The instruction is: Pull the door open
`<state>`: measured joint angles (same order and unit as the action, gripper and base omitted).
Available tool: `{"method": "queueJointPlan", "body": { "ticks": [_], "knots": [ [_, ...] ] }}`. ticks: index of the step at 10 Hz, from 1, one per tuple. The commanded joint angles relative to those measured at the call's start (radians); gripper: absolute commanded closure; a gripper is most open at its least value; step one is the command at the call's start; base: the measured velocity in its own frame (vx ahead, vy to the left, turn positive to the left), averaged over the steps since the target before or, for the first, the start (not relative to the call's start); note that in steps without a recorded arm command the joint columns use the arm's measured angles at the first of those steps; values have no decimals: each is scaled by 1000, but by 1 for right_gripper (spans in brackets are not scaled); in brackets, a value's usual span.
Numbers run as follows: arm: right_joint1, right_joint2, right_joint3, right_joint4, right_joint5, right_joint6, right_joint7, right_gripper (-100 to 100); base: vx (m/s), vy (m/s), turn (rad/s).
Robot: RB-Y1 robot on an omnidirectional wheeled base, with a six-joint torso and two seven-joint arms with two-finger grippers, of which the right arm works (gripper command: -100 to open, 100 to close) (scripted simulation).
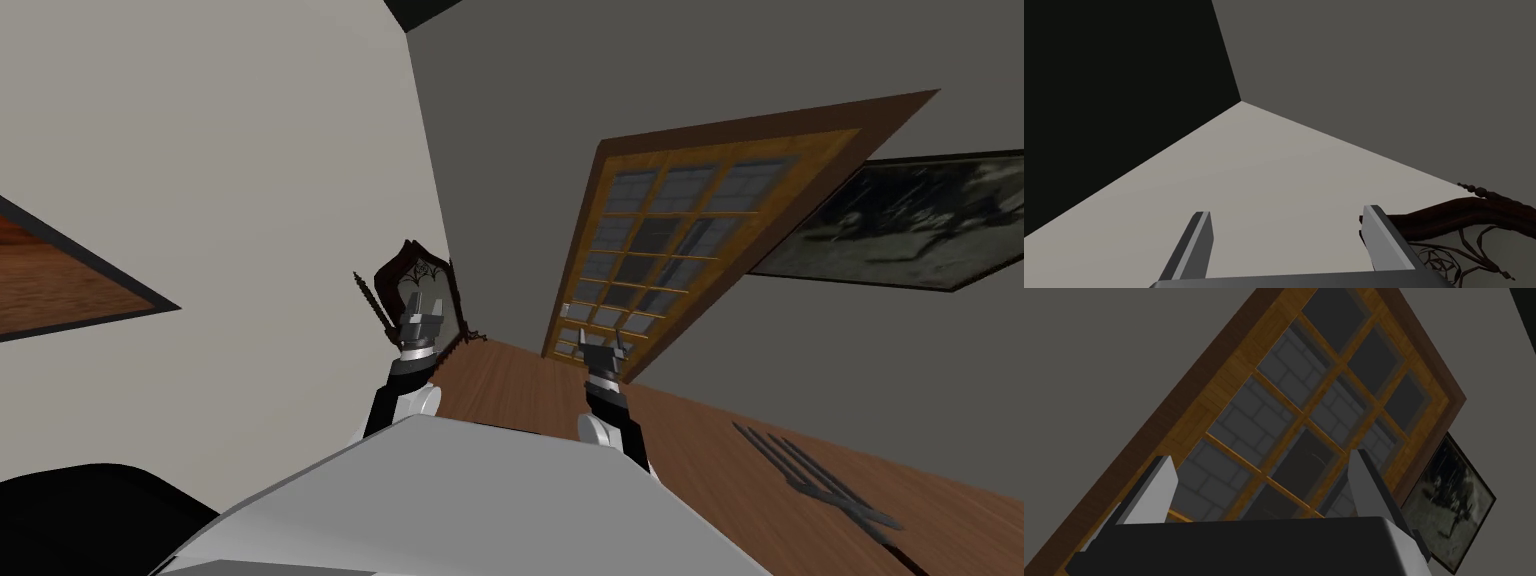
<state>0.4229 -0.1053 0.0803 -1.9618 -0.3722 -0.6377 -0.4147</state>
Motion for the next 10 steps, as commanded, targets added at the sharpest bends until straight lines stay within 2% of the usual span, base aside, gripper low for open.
{"method": "queueJointPlan", "body": {
  "ticks": [1,6,7,10],
  "knots": [
    [-3,-11,10,42,-31,-21,-33,-100,97,-39,121],
    [-16,-49,37,166,-135,-77,-132,-100,92,-49,136],
    [-16,-49,37,168,-135,-77,-132,-100,65,-26,35],
    [-24,-71,54,246,-200,-112,-193,-100,62,-38,127]
  ]
}}
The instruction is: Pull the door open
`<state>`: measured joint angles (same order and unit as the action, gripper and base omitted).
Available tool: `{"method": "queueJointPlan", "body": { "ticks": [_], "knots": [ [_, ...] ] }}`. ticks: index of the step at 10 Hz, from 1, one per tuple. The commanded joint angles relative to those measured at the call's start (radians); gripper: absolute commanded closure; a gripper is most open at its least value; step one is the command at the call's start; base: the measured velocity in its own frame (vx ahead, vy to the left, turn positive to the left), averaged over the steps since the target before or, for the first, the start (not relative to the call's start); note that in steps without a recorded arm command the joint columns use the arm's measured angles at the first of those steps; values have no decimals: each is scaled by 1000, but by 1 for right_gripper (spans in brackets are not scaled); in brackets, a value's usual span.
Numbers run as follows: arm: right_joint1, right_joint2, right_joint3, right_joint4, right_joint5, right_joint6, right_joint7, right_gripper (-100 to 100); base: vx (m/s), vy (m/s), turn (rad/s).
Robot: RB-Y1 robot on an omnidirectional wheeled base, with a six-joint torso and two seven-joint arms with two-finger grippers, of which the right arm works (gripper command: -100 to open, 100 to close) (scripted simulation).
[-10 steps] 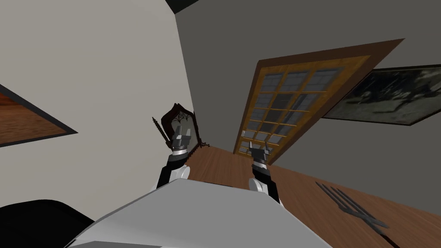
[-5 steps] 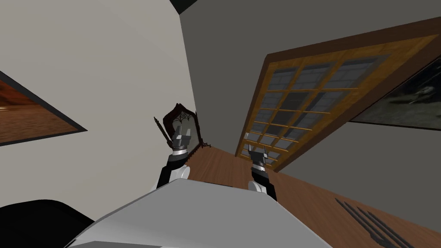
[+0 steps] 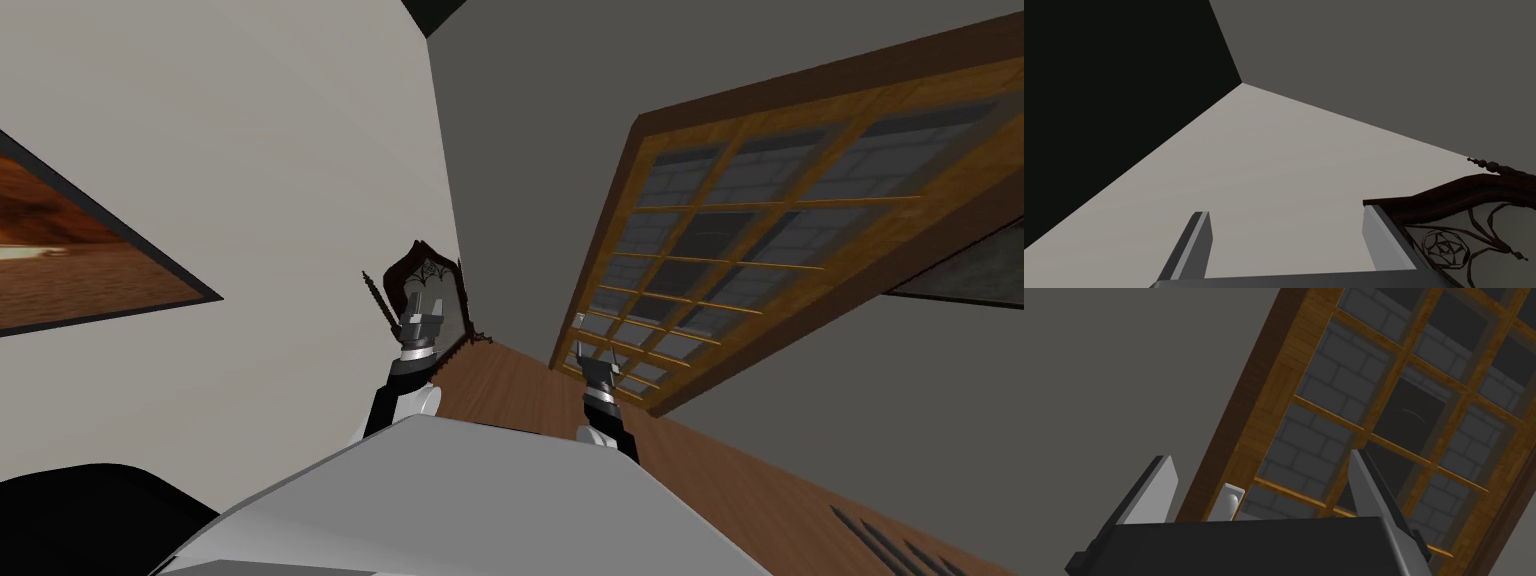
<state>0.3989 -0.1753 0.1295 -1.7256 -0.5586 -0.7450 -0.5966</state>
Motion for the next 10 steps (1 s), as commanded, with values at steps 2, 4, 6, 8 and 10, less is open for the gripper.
{"method": "queueJointPlan", "body": {
  "ticks": [2,4,6,8,10],
  "knots": [
    [-6,-16,16,63,-57,-28,-53,-100,83,-63,139],
    [-11,-31,27,115,-100,-51,-94,-100,92,-57,139],
    [-16,-45,38,168,-143,-74,-135,-100,86,-60,140],
    [-19,-52,44,194,-165,-86,-156,-100,70,-56,101],
    [-24,-66,55,245,-207,-108,-196,-100,48,-43,103]
  ]
}}
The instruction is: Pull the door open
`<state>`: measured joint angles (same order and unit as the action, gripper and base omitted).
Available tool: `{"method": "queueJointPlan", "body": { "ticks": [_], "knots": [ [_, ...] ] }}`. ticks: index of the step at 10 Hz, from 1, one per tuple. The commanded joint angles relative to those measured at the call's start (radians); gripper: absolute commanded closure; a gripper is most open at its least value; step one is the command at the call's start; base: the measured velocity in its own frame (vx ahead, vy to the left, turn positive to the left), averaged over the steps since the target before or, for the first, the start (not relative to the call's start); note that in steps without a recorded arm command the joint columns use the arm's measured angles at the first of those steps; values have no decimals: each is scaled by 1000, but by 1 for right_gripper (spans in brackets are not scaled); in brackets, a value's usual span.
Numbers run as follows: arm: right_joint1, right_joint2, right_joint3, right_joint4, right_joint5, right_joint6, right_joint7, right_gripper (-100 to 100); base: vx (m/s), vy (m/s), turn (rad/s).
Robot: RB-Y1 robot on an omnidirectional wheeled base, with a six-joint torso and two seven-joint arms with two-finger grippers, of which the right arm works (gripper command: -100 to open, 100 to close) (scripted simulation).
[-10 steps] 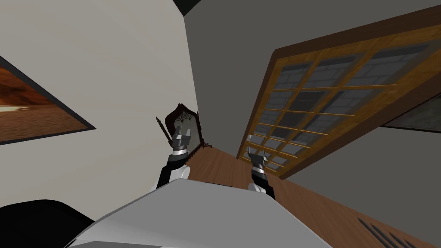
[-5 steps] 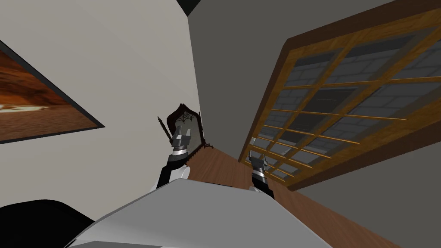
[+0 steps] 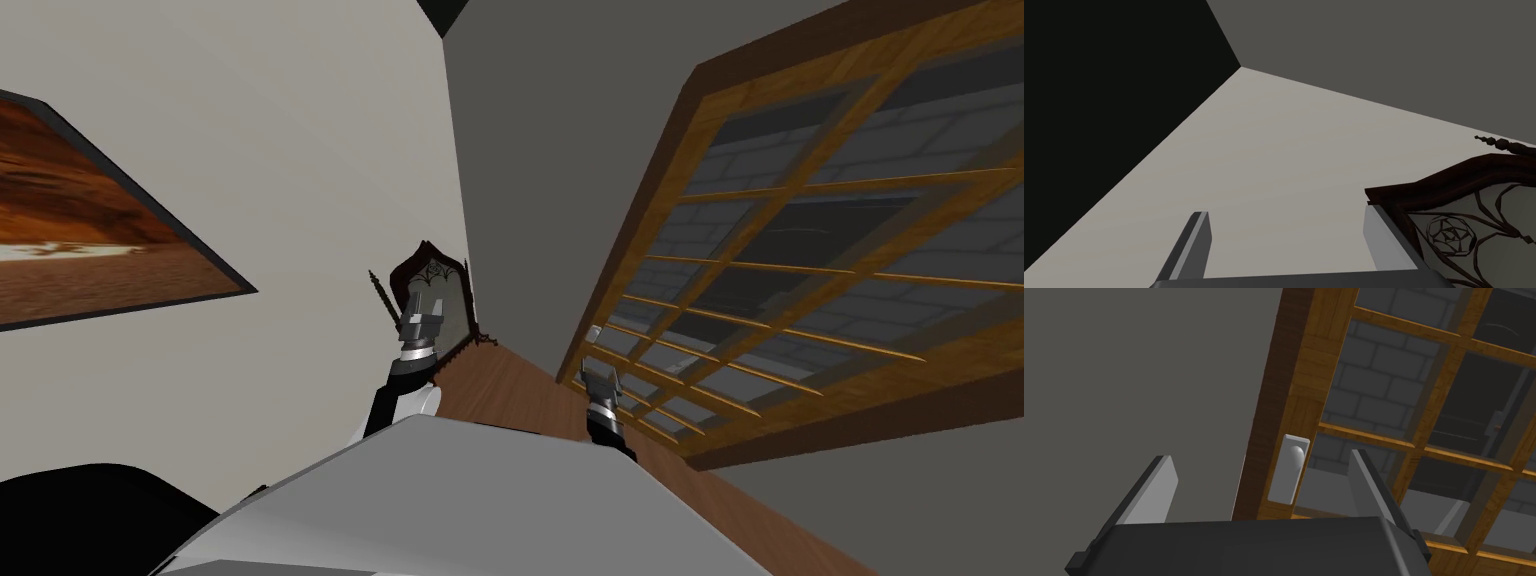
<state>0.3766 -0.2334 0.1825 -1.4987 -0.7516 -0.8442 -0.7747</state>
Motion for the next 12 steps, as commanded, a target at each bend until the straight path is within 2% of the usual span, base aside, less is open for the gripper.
{"method": "queueJointPlan", "body": {
  "ticks": [1,12],
  "knots": [
    [-5,-15,7,44,-35,-21,-38,-100,60,-56,132],
    [-30,-82,61,297,-243,-133,-237,-100,75,-68,127]
  ]
}}
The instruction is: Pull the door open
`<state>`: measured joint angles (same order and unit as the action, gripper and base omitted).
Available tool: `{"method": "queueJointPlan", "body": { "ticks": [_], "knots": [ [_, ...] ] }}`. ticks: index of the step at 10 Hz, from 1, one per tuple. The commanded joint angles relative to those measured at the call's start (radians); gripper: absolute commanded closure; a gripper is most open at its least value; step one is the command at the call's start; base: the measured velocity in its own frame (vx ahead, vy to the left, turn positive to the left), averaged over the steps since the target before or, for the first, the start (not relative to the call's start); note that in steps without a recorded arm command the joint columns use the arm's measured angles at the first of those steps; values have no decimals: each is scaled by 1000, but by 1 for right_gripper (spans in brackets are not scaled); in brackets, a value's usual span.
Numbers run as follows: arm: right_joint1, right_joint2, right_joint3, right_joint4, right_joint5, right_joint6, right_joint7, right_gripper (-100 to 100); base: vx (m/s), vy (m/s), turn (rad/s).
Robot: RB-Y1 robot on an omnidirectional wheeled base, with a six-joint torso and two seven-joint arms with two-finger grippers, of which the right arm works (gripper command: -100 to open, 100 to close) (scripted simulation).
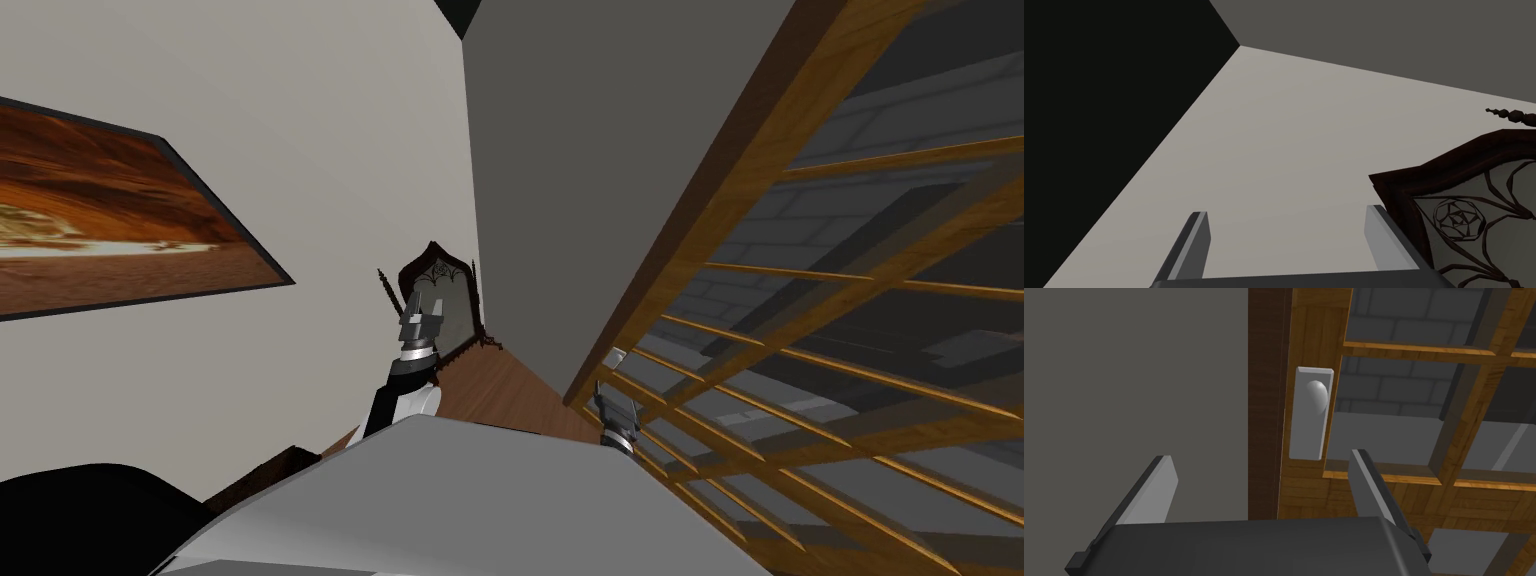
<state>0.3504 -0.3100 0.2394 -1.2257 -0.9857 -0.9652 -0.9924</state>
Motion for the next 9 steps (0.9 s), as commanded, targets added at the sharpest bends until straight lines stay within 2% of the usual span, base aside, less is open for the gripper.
{"method": "queueJointPlan", "body": {
  "ticks": [1,3,4,9],
  "knots": [
    [-6,-10,8,42,-25,-20,-34,-100,69,-74,99],
    [-10,-20,16,80,-56,-37,-63,-100,55,-66,87],
    [-13,-28,23,114,-84,-52,-90,-100,73,-80,161],
    [-22,-51,42,203,-157,-91,-160,-100,60,-71,103]
  ]
}}
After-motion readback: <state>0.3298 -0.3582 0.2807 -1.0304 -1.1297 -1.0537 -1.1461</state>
